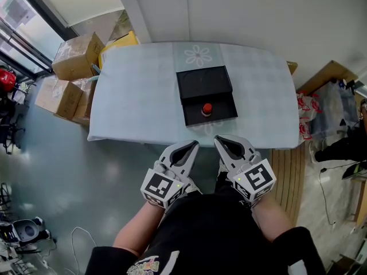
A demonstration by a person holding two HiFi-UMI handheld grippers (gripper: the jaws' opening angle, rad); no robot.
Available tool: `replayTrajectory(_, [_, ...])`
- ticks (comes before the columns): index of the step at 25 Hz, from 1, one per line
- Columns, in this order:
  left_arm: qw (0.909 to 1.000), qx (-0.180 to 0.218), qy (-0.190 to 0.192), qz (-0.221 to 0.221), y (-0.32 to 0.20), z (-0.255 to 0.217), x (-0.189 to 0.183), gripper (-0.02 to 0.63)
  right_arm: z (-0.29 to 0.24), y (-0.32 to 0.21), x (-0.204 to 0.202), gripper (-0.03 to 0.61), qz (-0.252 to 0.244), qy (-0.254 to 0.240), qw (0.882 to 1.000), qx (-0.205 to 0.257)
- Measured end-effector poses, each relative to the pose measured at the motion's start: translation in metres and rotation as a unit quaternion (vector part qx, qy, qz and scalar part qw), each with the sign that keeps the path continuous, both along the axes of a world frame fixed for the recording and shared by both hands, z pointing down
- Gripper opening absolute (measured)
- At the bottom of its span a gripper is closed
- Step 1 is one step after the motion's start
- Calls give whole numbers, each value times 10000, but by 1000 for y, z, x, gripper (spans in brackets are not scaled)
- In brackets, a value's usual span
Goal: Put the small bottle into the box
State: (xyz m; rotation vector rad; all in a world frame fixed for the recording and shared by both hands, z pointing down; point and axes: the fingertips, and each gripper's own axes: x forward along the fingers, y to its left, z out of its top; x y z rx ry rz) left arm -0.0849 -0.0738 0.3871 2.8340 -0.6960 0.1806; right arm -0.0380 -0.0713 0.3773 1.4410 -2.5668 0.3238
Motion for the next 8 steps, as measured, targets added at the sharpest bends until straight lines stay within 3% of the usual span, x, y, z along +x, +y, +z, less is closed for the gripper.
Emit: replayTrajectory(8, [10000,-5,-12,-11,4,4,-4,9,3,5,-4,9,-33,-2,10000,2])
